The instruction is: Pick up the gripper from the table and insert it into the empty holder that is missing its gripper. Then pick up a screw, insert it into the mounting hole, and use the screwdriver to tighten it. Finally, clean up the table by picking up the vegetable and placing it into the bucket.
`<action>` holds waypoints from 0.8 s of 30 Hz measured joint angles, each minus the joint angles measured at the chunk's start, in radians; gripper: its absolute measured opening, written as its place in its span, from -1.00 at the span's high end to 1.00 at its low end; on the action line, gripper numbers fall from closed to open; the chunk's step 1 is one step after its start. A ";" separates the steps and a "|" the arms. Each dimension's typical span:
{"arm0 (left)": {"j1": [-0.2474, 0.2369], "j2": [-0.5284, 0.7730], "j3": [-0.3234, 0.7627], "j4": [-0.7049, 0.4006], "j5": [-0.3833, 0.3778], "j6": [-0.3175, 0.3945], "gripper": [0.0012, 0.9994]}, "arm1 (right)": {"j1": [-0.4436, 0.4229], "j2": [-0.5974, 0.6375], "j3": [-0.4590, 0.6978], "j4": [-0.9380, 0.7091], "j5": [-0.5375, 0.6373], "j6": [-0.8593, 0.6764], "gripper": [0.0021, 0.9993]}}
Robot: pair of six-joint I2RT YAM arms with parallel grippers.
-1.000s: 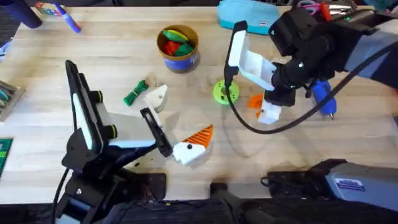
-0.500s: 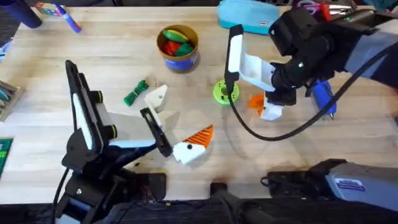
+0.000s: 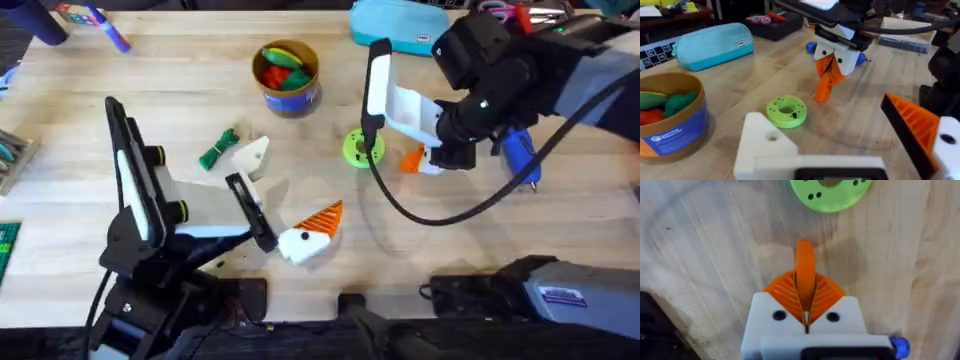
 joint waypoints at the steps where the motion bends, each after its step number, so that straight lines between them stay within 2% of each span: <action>1: 0.000 0.000 0.000 0.000 0.000 0.000 -0.97 | 0.000 0.000 0.000 0.000 0.000 0.000 0.97; 16: 0.000 0.000 0.000 0.000 0.000 0.000 -0.97 | 0.000 0.000 0.000 -0.002 0.000 0.042 0.98; 24: 0.000 0.000 0.000 0.000 0.000 0.000 -0.97 | 0.000 0.000 0.000 -0.005 -0.021 0.190 0.98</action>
